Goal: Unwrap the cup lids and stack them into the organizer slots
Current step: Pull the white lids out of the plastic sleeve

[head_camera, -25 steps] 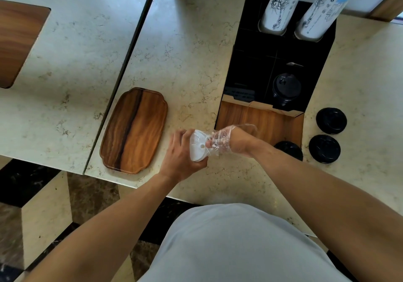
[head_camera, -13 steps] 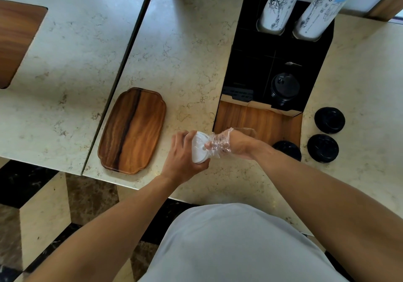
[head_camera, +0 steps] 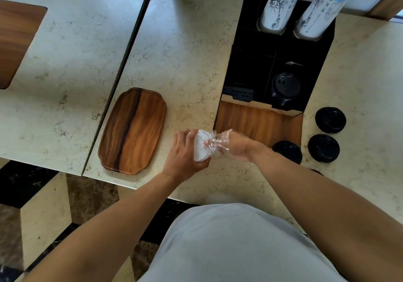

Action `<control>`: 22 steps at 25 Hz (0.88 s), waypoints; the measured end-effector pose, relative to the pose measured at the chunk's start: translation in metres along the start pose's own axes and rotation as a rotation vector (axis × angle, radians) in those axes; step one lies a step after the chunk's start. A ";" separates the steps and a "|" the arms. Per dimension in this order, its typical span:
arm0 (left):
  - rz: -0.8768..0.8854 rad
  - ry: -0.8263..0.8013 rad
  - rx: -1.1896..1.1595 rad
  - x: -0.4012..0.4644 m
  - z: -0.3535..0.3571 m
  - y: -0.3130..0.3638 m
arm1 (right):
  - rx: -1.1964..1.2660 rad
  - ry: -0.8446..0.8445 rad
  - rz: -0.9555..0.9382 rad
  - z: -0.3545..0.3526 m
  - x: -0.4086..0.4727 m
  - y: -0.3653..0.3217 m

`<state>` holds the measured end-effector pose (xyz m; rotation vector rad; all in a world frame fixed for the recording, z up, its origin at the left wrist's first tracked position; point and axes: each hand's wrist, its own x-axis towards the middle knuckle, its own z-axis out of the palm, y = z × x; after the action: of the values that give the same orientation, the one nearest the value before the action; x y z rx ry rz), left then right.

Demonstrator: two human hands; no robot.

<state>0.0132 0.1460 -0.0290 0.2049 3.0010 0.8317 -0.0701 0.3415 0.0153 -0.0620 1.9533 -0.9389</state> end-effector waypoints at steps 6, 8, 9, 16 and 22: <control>0.012 -0.031 0.049 0.000 0.002 -0.002 | -0.062 -0.017 0.072 0.005 0.007 -0.006; 0.002 -0.044 0.060 0.002 0.003 -0.002 | 0.036 -0.034 0.032 0.005 0.008 -0.007; -0.002 -0.049 0.070 0.003 0.003 -0.002 | 0.067 -0.032 0.029 0.004 0.006 -0.009; -0.030 -0.080 0.159 0.001 0.003 -0.018 | -0.093 0.050 0.052 0.004 0.006 -0.020; -0.034 -0.141 0.228 -0.006 -0.001 -0.028 | -0.213 0.023 0.117 -0.006 -0.001 -0.035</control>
<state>0.0160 0.1208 -0.0421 0.2055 2.9505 0.4502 -0.0848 0.3211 0.0398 -0.0590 2.0486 -0.6563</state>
